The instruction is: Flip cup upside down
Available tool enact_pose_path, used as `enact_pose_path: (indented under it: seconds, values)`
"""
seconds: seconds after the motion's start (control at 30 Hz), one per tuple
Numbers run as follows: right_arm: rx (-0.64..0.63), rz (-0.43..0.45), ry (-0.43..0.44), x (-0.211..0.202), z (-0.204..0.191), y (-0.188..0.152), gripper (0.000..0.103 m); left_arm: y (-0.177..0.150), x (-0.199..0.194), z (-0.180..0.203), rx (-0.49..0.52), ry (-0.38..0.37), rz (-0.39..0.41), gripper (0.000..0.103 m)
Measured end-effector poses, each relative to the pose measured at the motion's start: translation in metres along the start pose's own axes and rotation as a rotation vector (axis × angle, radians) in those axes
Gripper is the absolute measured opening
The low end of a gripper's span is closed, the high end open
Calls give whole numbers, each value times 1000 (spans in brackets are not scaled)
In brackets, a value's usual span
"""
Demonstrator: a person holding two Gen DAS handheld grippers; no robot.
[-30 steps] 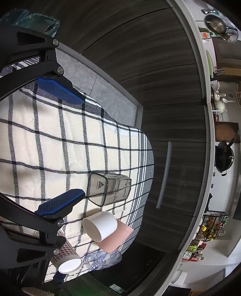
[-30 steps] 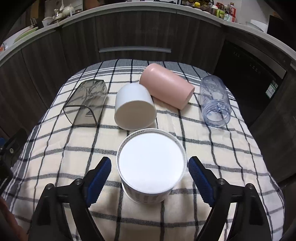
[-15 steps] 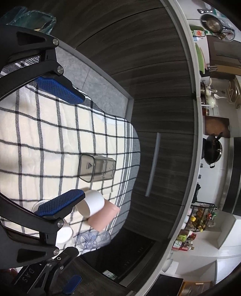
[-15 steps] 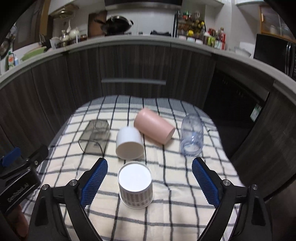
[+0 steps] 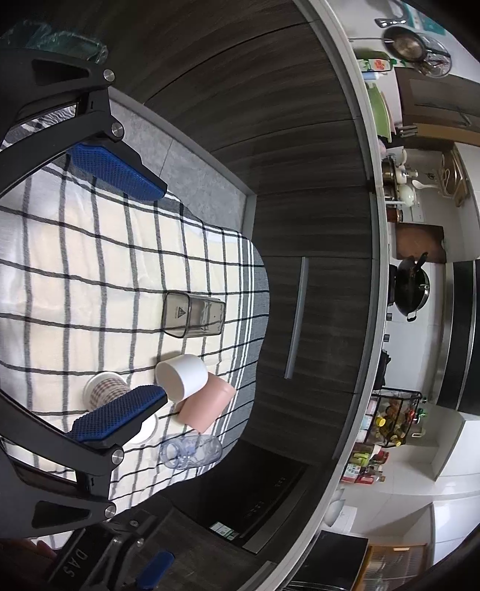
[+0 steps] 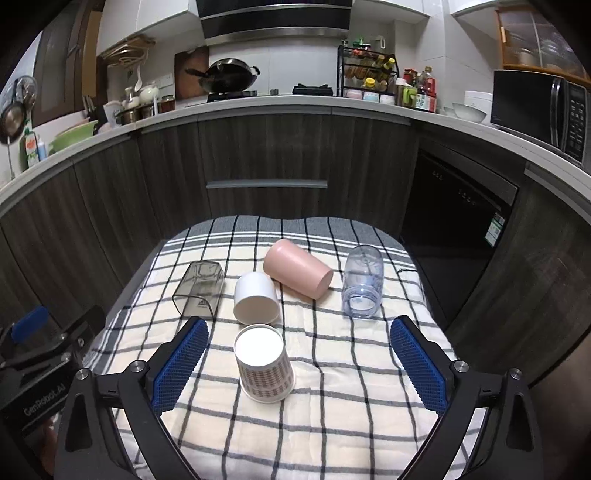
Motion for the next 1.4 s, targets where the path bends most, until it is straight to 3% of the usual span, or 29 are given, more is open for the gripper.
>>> enact_pose_path:
  seconds: [0.23, 0.8, 1.4]
  values:
    - [7, 26, 5, -17, 5, -4, 101, -6, -8, 5, 24, 10, -20, 102]
    - [32, 98, 42, -49, 21, -8, 101, -7, -43, 22, 63, 19, 45, 102]
    - [34, 117, 46, -59, 23, -9, 101, -7, -59, 21, 62, 17, 81, 102]
Point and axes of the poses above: each gripper's, at about its wrist camera, not at the fingertips, and x roughly the way its jaws point, z to its right, y to its top, the point moved 6 cm from there along x, roughly the way its jaws point, and after that the axes turned 11 degrees about -z, right-handed, at the moved point
